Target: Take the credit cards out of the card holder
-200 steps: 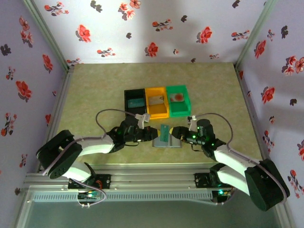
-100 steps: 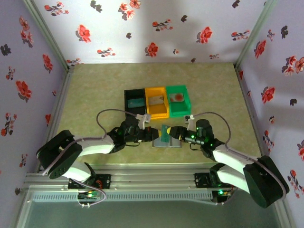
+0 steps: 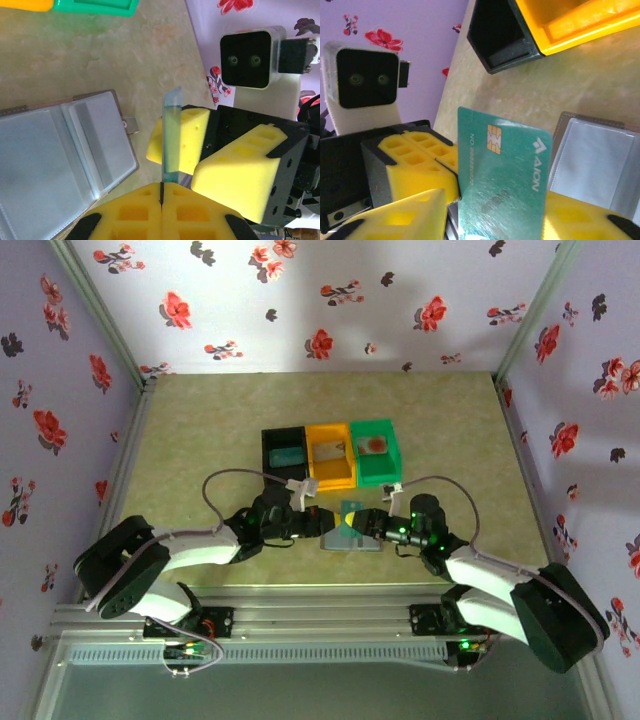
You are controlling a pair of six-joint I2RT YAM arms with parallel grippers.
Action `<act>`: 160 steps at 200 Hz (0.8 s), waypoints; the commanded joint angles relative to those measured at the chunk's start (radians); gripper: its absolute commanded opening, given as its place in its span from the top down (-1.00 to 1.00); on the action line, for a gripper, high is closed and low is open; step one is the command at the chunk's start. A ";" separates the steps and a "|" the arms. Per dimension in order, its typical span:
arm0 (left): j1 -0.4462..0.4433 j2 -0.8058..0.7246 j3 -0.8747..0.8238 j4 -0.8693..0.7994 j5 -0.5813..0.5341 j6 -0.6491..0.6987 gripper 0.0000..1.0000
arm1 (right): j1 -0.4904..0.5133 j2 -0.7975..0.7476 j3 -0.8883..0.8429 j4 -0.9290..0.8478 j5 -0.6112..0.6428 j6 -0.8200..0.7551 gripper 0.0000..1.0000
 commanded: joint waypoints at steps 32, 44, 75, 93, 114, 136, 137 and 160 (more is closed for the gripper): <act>-0.006 -0.024 0.007 0.033 -0.016 -0.006 1.00 | 0.007 -0.121 -0.011 -0.002 -0.020 0.005 0.69; -0.005 -0.030 0.010 0.016 -0.010 -0.001 1.00 | 0.007 -0.147 -0.002 -0.052 -0.019 -0.013 0.82; 0.028 -0.134 0.061 -0.245 0.041 0.105 0.54 | 0.008 -0.184 0.019 -0.150 -0.049 -0.065 1.00; 0.059 -0.244 0.152 -0.559 0.058 0.250 0.03 | 0.009 -0.168 0.020 -0.119 -0.079 -0.050 1.00; 0.096 -0.325 0.309 -0.957 0.054 0.439 -0.36 | 0.019 -0.118 0.025 -0.035 -0.133 -0.025 1.00; 0.120 -0.307 0.497 -1.287 0.072 0.612 -0.57 | 0.062 -0.058 0.046 0.031 -0.186 -0.023 1.00; 0.121 -0.304 0.506 -1.301 0.072 0.619 -0.58 | 0.065 -0.055 0.048 0.034 -0.188 -0.023 1.00; 0.121 -0.208 0.647 -1.543 0.115 0.774 -0.68 | 0.116 -0.022 0.063 0.083 -0.226 -0.032 1.00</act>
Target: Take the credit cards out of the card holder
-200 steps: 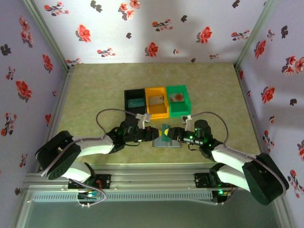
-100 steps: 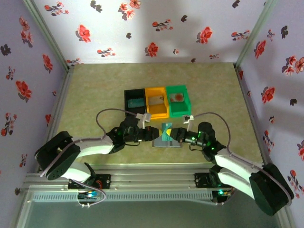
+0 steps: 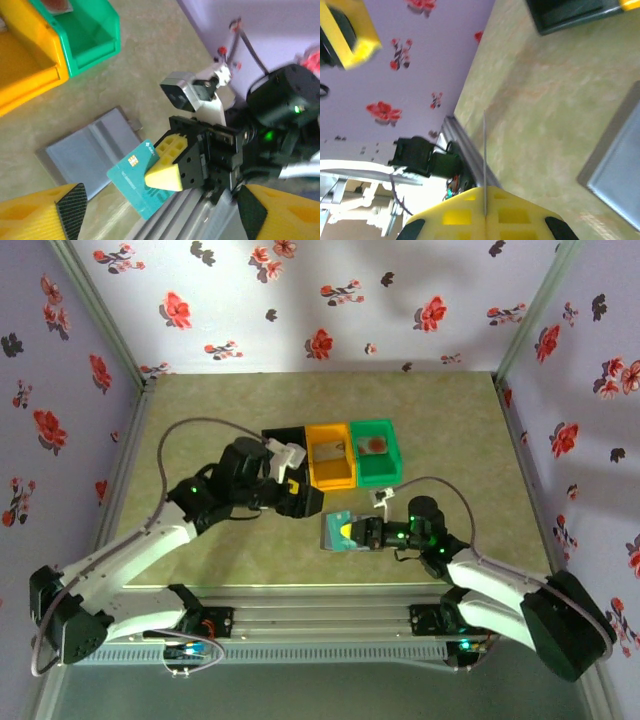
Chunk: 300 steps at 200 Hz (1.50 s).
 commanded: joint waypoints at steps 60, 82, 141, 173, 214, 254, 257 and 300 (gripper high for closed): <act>-0.017 0.183 0.108 -0.465 0.227 0.328 -0.69 | 0.164 0.037 0.082 0.104 -0.145 -0.077 1.00; -0.041 0.214 0.107 -0.463 0.263 0.341 -0.60 | 0.196 0.040 0.090 0.092 -0.154 -0.096 1.00; -0.071 0.225 0.104 -0.468 0.317 0.359 -0.03 | 0.234 0.026 0.094 0.091 -0.171 -0.116 1.00; -0.089 0.217 0.091 -0.464 0.337 0.365 0.16 | 0.246 0.016 0.096 0.093 -0.183 -0.119 1.00; -0.098 0.203 0.088 -0.463 0.364 0.370 0.49 | 0.253 -0.008 0.094 0.097 -0.186 -0.121 1.00; -0.097 0.188 0.093 -0.461 0.378 0.372 1.00 | 0.257 -0.024 0.106 0.042 -0.167 -0.147 0.70; -0.097 0.186 0.094 -0.461 0.379 0.372 1.00 | 0.257 -0.026 0.108 0.029 -0.163 -0.152 0.59; -0.017 0.131 0.096 -0.423 0.377 0.339 1.00 | 0.247 -0.162 0.147 -0.260 0.008 -0.284 -0.19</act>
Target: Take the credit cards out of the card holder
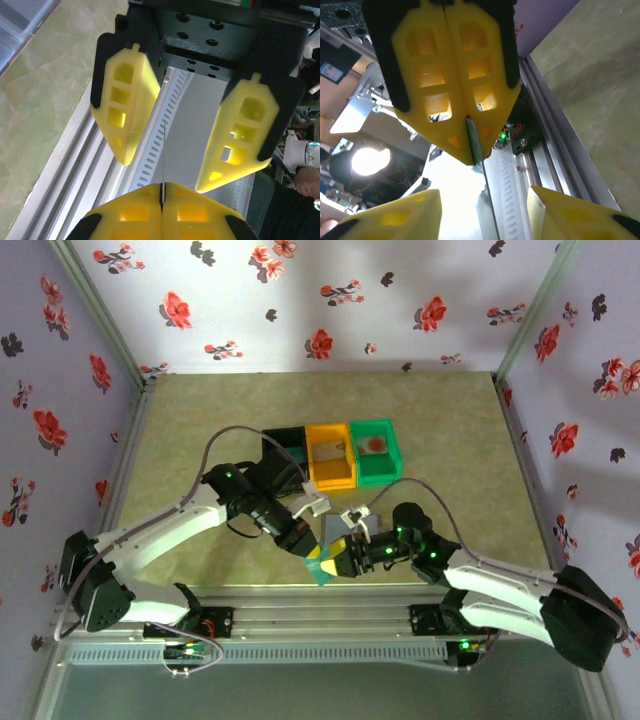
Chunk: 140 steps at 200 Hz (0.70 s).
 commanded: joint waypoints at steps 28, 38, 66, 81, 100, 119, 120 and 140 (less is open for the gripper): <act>0.183 -0.114 -0.019 0.104 0.000 -0.100 1.00 | -0.039 -0.259 0.057 -0.376 0.308 -0.151 -0.44; 0.225 -0.134 -0.026 0.137 -0.016 -0.129 1.00 | -0.062 -0.320 0.058 -0.426 0.369 -0.158 -0.54; 0.309 -0.159 -0.054 0.256 -0.084 -0.218 1.00 | -0.128 -0.462 0.048 -0.539 0.514 -0.146 -0.74; 0.356 -0.151 -0.078 0.325 -0.147 -0.280 1.00 | -0.160 -0.528 0.047 -0.595 0.584 -0.131 -0.85; 0.426 -0.123 -0.112 0.416 -0.202 -0.363 1.00 | -0.183 -0.566 0.048 -0.634 0.619 -0.120 -0.92; 0.475 -0.068 -0.120 0.474 -0.250 -0.433 1.00 | -0.186 -0.574 0.057 -0.653 0.634 -0.119 -0.98; 0.477 -0.063 -0.120 0.478 -0.251 -0.435 1.00 | -0.187 -0.573 0.058 -0.653 0.634 -0.118 -0.98; 0.482 0.004 -0.096 0.507 -0.332 -0.461 1.00 | -0.186 -0.570 0.056 -0.650 0.630 -0.113 -0.98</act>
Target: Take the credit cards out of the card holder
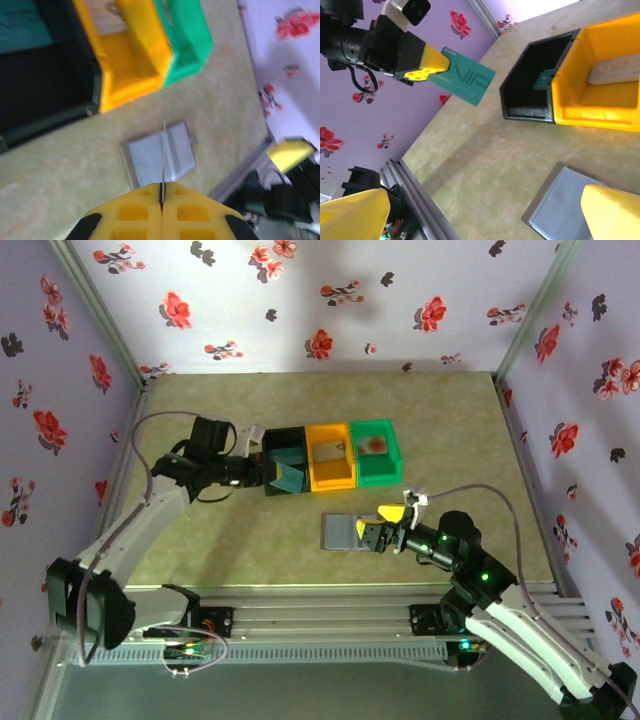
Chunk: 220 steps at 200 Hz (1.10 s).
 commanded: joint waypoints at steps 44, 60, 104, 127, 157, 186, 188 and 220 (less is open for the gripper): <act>0.029 0.207 0.063 0.193 -0.245 -0.186 1.00 | -0.005 0.020 0.009 -0.001 0.009 0.021 -0.98; 0.038 0.254 0.080 0.217 -0.285 -0.209 1.00 | -0.005 0.026 0.001 0.015 -0.006 0.027 -0.98; 0.050 0.384 0.132 0.300 -0.299 -0.294 1.00 | -0.005 0.045 -0.020 0.055 -0.029 0.038 -0.98; 0.050 0.457 0.160 0.326 -0.306 -0.332 1.00 | -0.006 0.057 -0.020 0.062 -0.049 0.040 -0.98; 0.049 0.541 0.219 0.321 -0.303 -0.347 1.00 | -0.005 0.058 -0.026 0.067 -0.061 0.041 -0.98; 0.050 0.597 0.251 0.331 -0.288 -0.359 1.00 | -0.005 0.058 -0.038 0.081 -0.077 0.047 -0.98; 0.049 0.598 0.251 0.335 -0.287 -0.361 1.00 | -0.006 0.057 -0.039 0.081 -0.077 0.047 -0.98; 0.050 0.627 0.262 0.354 -0.286 -0.360 1.00 | -0.005 0.060 -0.047 0.090 -0.087 0.046 -0.98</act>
